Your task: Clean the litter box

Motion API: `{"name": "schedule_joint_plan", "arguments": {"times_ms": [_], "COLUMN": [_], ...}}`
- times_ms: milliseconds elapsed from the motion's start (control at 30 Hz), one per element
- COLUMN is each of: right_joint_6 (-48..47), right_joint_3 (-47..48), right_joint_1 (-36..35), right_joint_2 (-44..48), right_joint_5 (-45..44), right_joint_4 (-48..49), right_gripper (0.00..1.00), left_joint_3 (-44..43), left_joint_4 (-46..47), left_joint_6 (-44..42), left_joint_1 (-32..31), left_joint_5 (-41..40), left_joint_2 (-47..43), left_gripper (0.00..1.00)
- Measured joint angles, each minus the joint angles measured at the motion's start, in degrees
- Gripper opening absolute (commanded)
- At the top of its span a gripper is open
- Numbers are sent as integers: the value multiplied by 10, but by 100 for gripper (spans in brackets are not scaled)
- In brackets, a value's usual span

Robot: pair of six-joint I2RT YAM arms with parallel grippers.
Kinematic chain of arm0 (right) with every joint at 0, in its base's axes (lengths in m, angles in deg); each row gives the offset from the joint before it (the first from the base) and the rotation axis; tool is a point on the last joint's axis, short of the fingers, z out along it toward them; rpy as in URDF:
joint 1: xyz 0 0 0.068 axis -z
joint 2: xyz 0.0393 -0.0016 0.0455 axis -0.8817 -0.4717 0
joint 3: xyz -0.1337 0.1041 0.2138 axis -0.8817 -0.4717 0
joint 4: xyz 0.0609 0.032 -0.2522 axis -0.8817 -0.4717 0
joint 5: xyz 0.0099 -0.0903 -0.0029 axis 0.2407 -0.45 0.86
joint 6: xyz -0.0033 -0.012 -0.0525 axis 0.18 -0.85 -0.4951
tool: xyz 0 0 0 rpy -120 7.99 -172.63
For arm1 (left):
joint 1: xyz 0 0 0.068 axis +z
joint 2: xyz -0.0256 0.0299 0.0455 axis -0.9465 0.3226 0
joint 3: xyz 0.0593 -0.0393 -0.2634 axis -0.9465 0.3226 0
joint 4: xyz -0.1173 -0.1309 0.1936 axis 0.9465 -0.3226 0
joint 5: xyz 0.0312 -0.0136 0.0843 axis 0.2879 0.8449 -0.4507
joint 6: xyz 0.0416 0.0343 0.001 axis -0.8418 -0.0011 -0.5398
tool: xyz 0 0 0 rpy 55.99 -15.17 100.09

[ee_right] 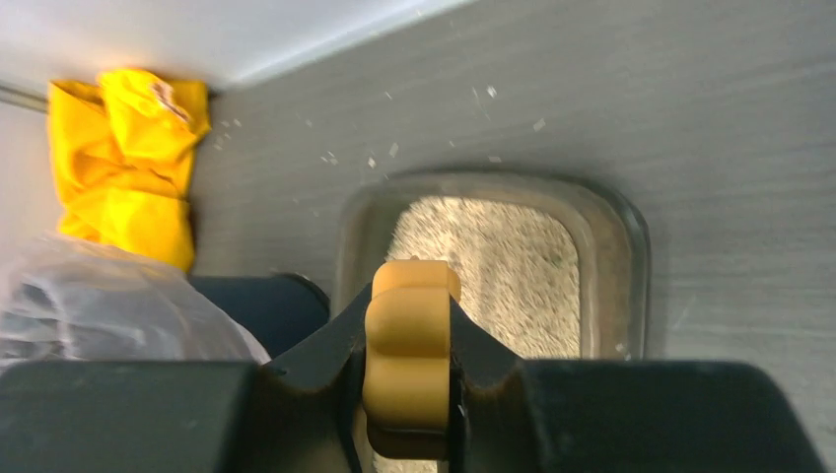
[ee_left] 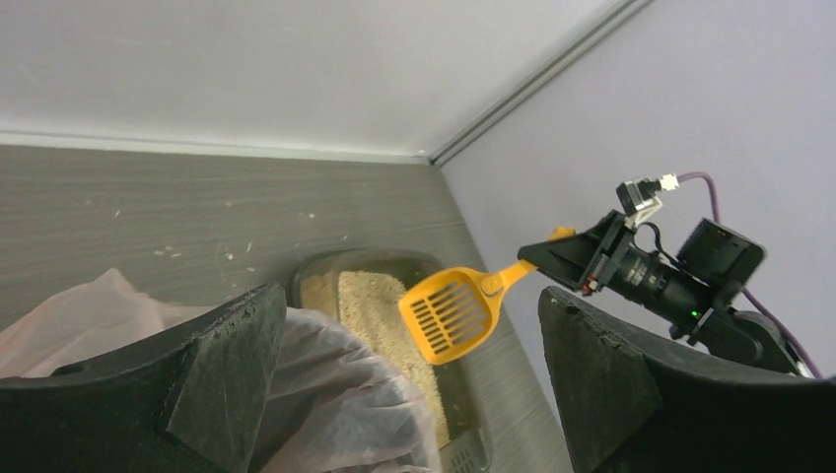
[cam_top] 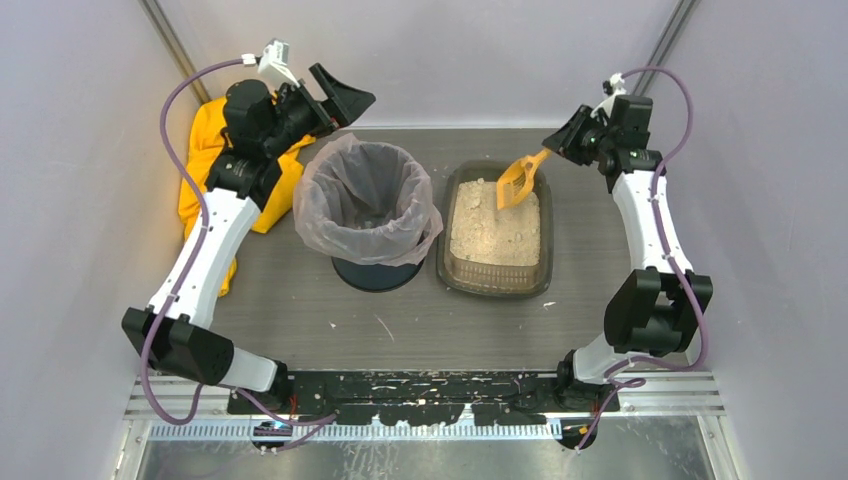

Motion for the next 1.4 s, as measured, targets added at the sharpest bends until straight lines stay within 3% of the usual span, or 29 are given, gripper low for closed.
{"name": "schedule_joint_plan", "arguments": {"times_ms": [267, 833, 1400], "right_joint_6": [-38, -76, 19], "right_joint_3": [-77, -139, -225], "right_joint_1": [-37, -111, -104], "right_joint_2": [9, -59, -73], "right_joint_5": [-32, -136, -99], "right_joint_4": [10, 193, 336], "right_gripper": [1, 1, 1], "left_joint_3": [-1, 37, 48], "left_joint_4": [-24, -29, -38], "left_joint_6": [-6, -13, -21], "left_joint_1": [0, 0, 0], "left_joint_5": [-4, -17, -19], "left_joint_2": [35, 9, 5], "left_gripper": [97, 96, 95]}}
